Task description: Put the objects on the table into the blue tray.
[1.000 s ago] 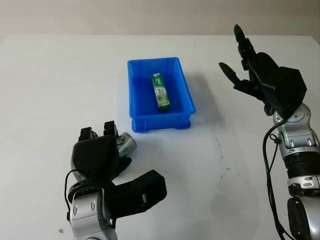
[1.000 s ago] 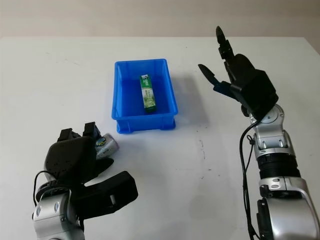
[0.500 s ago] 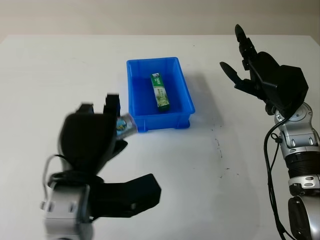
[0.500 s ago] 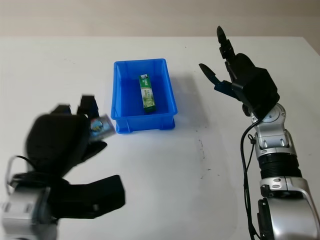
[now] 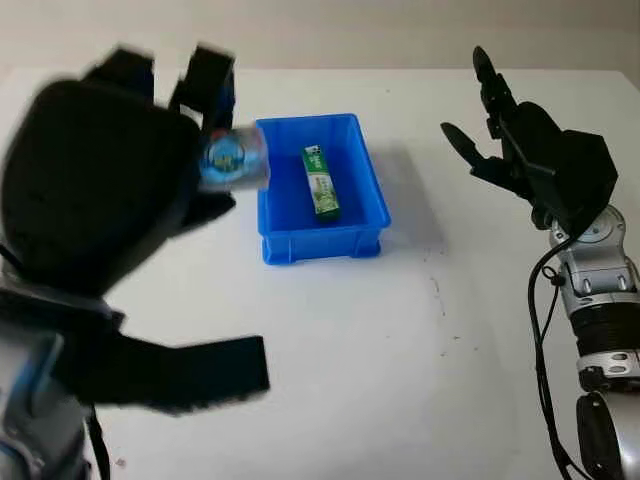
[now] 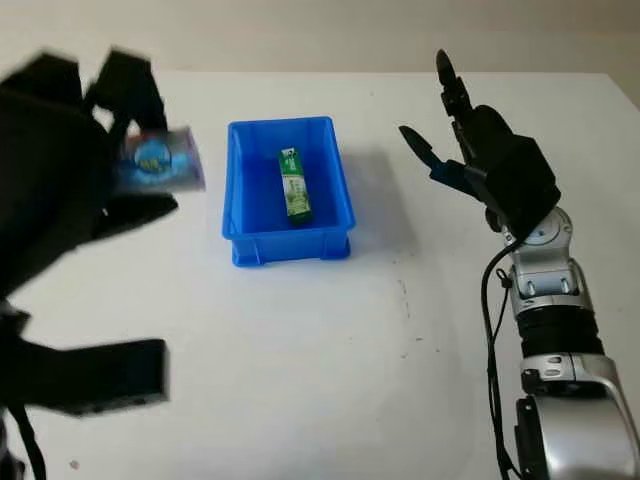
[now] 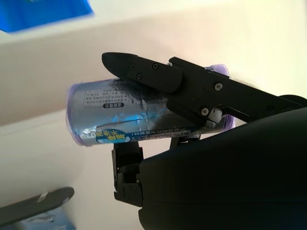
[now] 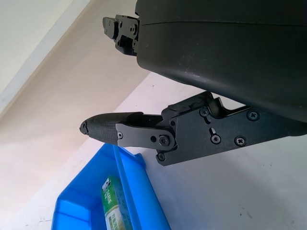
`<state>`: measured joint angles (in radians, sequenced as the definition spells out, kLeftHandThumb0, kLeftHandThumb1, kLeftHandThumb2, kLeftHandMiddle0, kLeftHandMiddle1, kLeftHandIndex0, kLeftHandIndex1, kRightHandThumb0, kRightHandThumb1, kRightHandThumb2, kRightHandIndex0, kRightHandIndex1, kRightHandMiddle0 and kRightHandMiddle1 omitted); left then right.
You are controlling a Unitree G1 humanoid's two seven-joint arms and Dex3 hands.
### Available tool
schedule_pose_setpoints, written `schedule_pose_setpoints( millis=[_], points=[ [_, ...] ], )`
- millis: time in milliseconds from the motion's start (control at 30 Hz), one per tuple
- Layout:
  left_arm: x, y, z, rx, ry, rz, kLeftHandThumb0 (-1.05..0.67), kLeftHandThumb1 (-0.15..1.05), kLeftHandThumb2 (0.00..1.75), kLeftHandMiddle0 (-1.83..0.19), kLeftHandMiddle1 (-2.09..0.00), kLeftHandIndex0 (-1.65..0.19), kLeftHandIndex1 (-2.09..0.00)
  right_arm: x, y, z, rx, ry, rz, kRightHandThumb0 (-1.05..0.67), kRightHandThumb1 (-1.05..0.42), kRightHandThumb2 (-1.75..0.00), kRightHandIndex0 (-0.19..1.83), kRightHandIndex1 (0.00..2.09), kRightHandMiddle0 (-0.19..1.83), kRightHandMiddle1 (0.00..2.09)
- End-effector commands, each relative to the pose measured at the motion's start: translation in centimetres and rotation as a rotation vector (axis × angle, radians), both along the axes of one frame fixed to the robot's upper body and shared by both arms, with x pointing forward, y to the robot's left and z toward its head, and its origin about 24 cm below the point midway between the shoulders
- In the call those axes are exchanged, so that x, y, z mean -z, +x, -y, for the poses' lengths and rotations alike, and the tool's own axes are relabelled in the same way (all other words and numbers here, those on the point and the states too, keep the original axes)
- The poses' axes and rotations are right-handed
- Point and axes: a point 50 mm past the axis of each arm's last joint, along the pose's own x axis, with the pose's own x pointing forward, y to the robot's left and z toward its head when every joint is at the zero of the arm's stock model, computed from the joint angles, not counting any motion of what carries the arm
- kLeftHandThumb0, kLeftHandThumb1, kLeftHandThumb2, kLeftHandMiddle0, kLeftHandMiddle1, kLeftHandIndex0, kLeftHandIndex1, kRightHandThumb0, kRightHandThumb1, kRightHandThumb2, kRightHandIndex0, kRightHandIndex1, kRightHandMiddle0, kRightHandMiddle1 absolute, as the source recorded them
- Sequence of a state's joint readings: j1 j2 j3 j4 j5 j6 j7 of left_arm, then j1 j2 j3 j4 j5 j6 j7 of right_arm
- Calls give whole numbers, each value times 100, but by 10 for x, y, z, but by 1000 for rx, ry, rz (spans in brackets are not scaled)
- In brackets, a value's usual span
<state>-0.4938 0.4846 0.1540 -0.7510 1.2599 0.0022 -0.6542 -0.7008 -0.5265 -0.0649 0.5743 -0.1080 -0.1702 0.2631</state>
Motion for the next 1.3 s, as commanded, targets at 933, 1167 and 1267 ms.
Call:
schedule_pose_setpoints(
  millis=[933, 1167, 1267],
  points=[
    [67, 191, 80, 149, -209, -700, -47, 105, 38, -63, -209, 0, -155, -7, -7, 0, 8, 31, 57, -57, -105, -51, -19, 0, -19, 0],
    [76, 190, 74, 117, -197, -894, -77, 105, 48, -1, -63, 17, -26, -7, -7, 2, 34, 17, 50, -58, -105, -52, -19, 0, -19, 0],
    [70, 189, 73, 155, -272, -889, -79, 105, 50, 6, -78, 18, -8, -7, -7, 2, 30, 18, 47, -58, -105, -52, -19, 0, -19, 0]
  ],
)
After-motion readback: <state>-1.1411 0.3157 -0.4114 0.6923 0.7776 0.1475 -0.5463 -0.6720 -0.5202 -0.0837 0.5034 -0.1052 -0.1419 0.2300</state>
